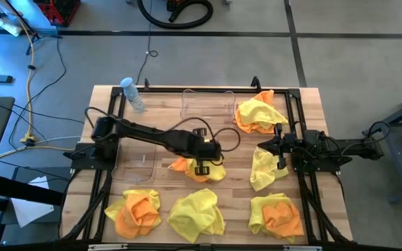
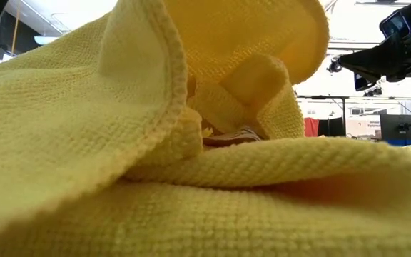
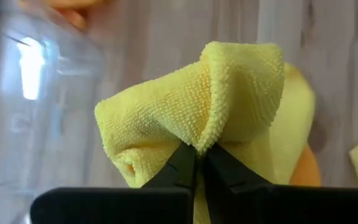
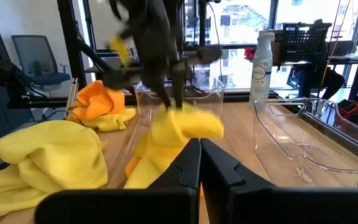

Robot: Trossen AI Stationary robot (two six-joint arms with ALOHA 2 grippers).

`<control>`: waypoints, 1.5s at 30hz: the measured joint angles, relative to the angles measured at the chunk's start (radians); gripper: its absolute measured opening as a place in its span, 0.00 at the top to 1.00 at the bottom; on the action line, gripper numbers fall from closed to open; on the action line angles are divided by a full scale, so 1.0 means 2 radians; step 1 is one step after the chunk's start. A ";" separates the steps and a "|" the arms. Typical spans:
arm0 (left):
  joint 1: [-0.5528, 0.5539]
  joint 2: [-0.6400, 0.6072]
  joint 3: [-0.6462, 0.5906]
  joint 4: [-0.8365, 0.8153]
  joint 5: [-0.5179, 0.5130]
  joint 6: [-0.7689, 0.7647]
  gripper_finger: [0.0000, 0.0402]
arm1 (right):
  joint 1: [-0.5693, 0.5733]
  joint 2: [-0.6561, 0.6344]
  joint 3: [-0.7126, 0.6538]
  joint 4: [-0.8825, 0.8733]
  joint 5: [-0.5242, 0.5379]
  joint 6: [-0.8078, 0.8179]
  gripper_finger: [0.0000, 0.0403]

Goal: Sort microfiber towel by color & place in baskets
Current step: Put the yellow microfiber towel into the bottom transparent bin

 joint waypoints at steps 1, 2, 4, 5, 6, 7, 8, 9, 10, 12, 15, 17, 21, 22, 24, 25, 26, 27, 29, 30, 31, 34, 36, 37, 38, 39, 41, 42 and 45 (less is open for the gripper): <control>-0.002 -0.013 0.000 0.000 -0.008 0.000 1.00 | 0.000 0.000 0.000 0.000 0.000 0.000 1.00; -0.004 -0.027 0.000 -0.002 -0.017 0.000 1.00 | 0.000 0.001 0.000 0.000 0.000 0.000 1.00; -0.008 -0.055 0.000 -0.004 -0.034 0.000 1.00 | 0.000 0.002 0.000 0.000 0.000 0.000 1.00; -0.010 -0.070 0.000 -0.008 -0.043 0.000 1.00 | 0.000 0.002 0.000 0.000 0.000 0.000 1.00; -0.011 -0.085 0.000 -0.011 -0.051 0.000 1.00 | 0.000 0.002 0.000 0.000 0.000 0.000 1.00; -0.012 -0.101 0.000 -0.012 -0.058 0.000 1.00 | 0.000 0.002 0.000 0.000 0.000 0.000 1.00; -0.014 -0.116 0.000 -0.017 -0.064 -0.002 1.00 | 0.000 0.002 0.000 0.000 -0.001 0.000 1.00; -0.016 -0.131 0.000 -0.020 -0.070 -0.005 1.00 | 0.000 0.002 0.000 0.000 -0.001 0.000 1.00; -0.017 -0.147 0.000 -0.024 -0.077 -0.008 1.00 | 0.000 0.002 0.000 0.000 -0.001 0.000 1.00; -0.021 -0.176 0.000 -0.028 -0.089 -0.017 1.00 | 0.000 0.002 0.000 0.000 -0.002 0.000 1.00; -0.029 -0.218 0.000 -0.035 -0.100 -0.023 1.00 | 0.000 0.002 0.000 0.000 -0.002 0.000 1.00; -0.036 -0.245 0.000 -0.044 -0.111 -0.030 1.00 | 0.000 0.002 0.000 0.000 -0.002 0.000 1.00; -0.055 -0.297 0.000 -0.082 -0.134 -0.047 1.00 | 0.000 0.002 0.000 0.000 -0.002 0.000 1.00; -0.060 -0.309 0.000 -0.094 -0.141 -0.056 1.00 | 0.000 0.002 0.000 0.000 -0.002 0.000 1.00; -0.072 -0.334 0.000 -0.120 -0.150 -0.079 1.00 | 0.000 0.002 0.000 0.000 -0.002 0.000 1.00; -0.078 -0.346 0.000 -0.133 -0.152 -0.093 1.00 | 0.000 0.002 0.000 0.000 -0.001 0.000 1.00; -0.084 -0.357 0.000 -0.145 -0.152 -0.105 1.00 | 0.000 0.002 0.000 0.000 -0.001 0.000 1.00; -0.091 -0.368 0.000 -0.158 -0.152 -0.119 1.00 | 0.000 0.002 0.000 0.000 -0.001 0.000 1.00; -0.105 -0.387 0.000 -0.183 -0.153 -0.150 1.00 | 0.000 0.002 0.000 0.000 -0.001 0.000 1.00; -0.112 -0.395 0.000 -0.194 -0.155 -0.163 1.00 | 0.000 0.002 0.000 0.000 -0.001 0.000 1.00; -0.119 -0.403 0.000 -0.206 -0.156 -0.174 1.00 | 0.000 0.002 0.000 0.000 -0.001 0.000 1.00; -0.137 -0.425 0.000 -0.232 -0.158 -0.200 1.00 | 0.000 0.002 0.000 0.000 0.000 0.000 1.00; -0.146 -0.437 0.000 -0.249 -0.158 -0.215 1.00 | 0.000 0.002 0.000 0.000 0.000 0.000 1.00; -0.150 -0.444 0.000 -0.259 -0.158 -0.223 1.00 | 0.000 0.002 0.000 0.000 0.000 0.000 1.00; -0.153 -0.450 0.000 -0.269 -0.158 -0.230 1.00 | 0.000 0.002 0.000 0.000 0.000 0.000 1.00; -0.155 -0.455 0.000 -0.279 -0.158 -0.238 1.00 | 0.000 0.002 0.000 0.000 0.000 0.000 1.00; -0.159 -0.465 0.000 -0.303 -0.151 -0.253 1.00 | 0.000 0.002 0.000 0.000 0.000 0.000 1.00; -0.159 -0.469 0.000 -0.316 -0.145 -0.260 1.00 | 0.000 0.002 0.000 0.000 0.000 0.000 1.00; -0.159 -0.479 0.000 -0.351 -0.131 -0.283 1.00 | 0.000 0.002 0.000 0.000 0.000 0.000 1.00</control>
